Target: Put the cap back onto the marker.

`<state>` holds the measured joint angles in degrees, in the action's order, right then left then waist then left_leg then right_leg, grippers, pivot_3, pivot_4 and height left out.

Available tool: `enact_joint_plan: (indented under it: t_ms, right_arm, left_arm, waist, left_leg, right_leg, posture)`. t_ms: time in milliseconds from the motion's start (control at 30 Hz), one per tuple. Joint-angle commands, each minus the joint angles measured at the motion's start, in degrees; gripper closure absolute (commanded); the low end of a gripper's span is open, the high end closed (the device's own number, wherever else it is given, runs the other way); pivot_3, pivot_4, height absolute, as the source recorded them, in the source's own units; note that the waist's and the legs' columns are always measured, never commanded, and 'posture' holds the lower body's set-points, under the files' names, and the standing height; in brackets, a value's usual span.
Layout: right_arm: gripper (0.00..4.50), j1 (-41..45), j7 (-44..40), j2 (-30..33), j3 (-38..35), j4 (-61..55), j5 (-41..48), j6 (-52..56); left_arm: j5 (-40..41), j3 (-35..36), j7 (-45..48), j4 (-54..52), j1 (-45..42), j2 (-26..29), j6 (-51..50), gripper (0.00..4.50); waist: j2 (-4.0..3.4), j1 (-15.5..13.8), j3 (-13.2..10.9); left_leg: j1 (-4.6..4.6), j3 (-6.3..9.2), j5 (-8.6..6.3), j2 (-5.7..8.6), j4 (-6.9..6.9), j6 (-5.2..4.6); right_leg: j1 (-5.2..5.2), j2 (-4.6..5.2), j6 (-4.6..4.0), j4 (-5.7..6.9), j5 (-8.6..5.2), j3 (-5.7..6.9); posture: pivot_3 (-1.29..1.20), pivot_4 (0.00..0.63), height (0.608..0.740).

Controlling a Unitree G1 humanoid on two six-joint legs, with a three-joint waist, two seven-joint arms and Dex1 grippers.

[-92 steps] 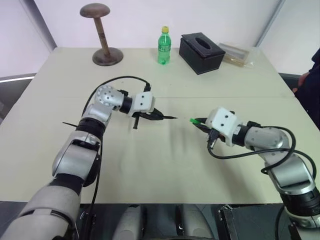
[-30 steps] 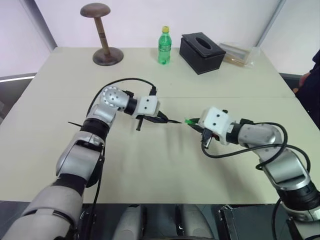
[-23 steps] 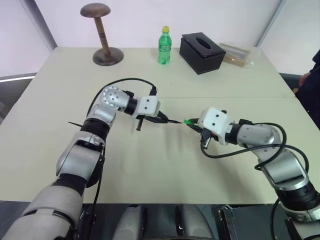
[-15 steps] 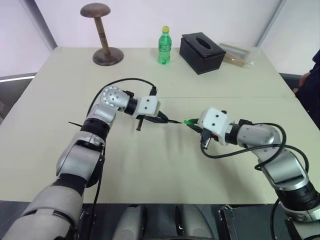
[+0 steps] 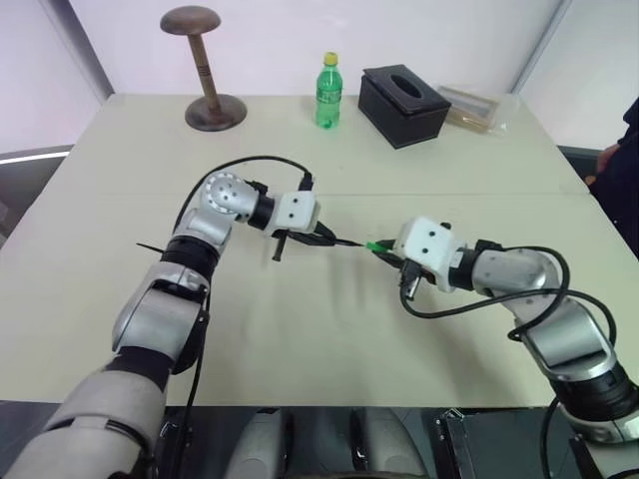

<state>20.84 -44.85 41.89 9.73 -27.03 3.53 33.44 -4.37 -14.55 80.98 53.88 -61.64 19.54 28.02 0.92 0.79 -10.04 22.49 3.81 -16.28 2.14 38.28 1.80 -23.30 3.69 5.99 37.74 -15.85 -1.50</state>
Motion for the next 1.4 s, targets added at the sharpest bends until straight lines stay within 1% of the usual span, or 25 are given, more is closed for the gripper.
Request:
enact_joint_plan:
  t_ms: [33, 633, 967, 1400]
  right_arm:
    - [4.48, 0.25, 0.16, 0.12, -0.58, -2.42, 0.22, -0.18]
    - [4.48, 2.88, 0.36, -1.31, 1.15, -1.02, -0.16, -0.39]
    - [4.48, 4.41, -0.34, -1.05, 2.35, 0.07, -0.40, -0.78]
    - [4.48, 5.91, -2.44, 0.04, 6.37, 3.07, -5.37, -3.79]
  left_arm:
    - [0.97, 0.41, -0.12, -1.46, -1.54, -0.07, 0.27, 4.50]
    - [1.00, 0.28, -0.21, -2.01, -1.33, -0.74, 0.20, 4.50]
    - [0.39, -0.31, -1.37, -3.04, -0.80, -0.85, 1.95, 4.50]
    - [-2.82, -2.08, -3.97, -1.21, -2.66, -0.77, 5.57, 4.50]
  waist:
    - [0.00, 0.00, 0.00]
    - [0.00, 0.00, 0.00]
    - [0.00, 0.01, 0.00]
    - [0.00, 0.02, 0.00]
  left_leg:
    - [0.00, 0.00, 0.00, 0.00, 0.00, 0.00]
    - [0.00, 0.00, 0.00, 0.00, 0.00, 0.00]
    - [0.00, 0.00, 0.00, 0.00, 0.00, 0.00]
    - [0.00, 0.00, 0.00, 0.01, 0.00, 0.00]
  right_leg:
    - [0.00, 0.00, 0.00, 0.00, 0.00, 0.00]
    - [0.00, 0.00, 0.00, 0.00, 0.00, 0.00]
    - [0.00, 0.00, 0.00, 0.00, 0.00, 0.00]
    - [-0.01, 0.00, 0.00, 0.00, 0.00, 0.00]
  posture:
    - [0.00, 0.150, 0.740]
    - [0.00, 0.150, 0.740]
    - [0.00, 0.150, 0.740]
    - [0.00, 0.150, 0.740]
